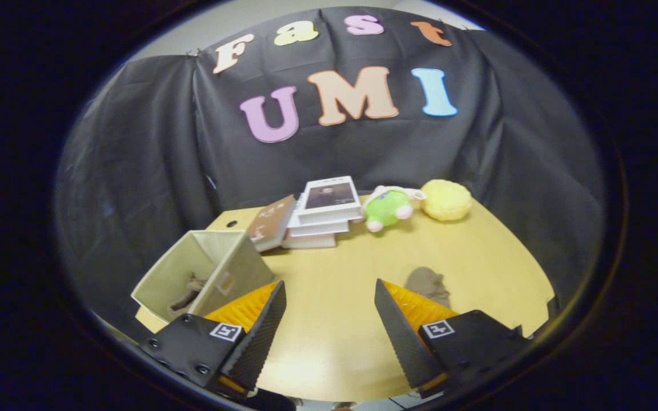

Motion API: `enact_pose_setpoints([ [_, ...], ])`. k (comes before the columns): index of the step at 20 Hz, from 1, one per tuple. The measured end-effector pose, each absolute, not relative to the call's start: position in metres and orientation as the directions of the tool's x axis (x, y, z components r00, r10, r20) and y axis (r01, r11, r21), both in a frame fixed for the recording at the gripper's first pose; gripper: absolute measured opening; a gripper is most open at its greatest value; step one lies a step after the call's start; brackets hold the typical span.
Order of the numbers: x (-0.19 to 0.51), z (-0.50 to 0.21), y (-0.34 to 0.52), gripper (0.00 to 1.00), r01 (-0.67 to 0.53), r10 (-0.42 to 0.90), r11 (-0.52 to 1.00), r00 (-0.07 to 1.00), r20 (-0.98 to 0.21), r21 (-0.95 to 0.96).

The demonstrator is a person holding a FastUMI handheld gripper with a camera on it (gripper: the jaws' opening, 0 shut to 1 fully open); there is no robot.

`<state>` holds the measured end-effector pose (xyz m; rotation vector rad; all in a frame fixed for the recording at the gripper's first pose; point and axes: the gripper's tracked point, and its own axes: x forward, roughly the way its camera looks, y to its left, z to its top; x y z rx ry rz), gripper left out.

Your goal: Open the storage box then place both shoes into the box .Put the left shoe in first, then the right shoe, with the right side of both shoes facing outward in a uniform manner.

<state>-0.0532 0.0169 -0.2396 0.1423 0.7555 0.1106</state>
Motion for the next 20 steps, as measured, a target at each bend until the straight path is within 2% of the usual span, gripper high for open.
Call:
enact_pose_setpoints([
  [8,-0.065,-0.299,-0.092,0.98,0.002,0.006,1.0,0.665,-0.747,0.01],
  [17,-0.085,-0.394,-0.124,0.98,-0.018,0.047,0.999,0.462,-0.886,0.044],
  [20,-0.084,-0.407,-0.118,0.74,-0.002,0.086,0.996,0.418,-0.904,0.093],
])
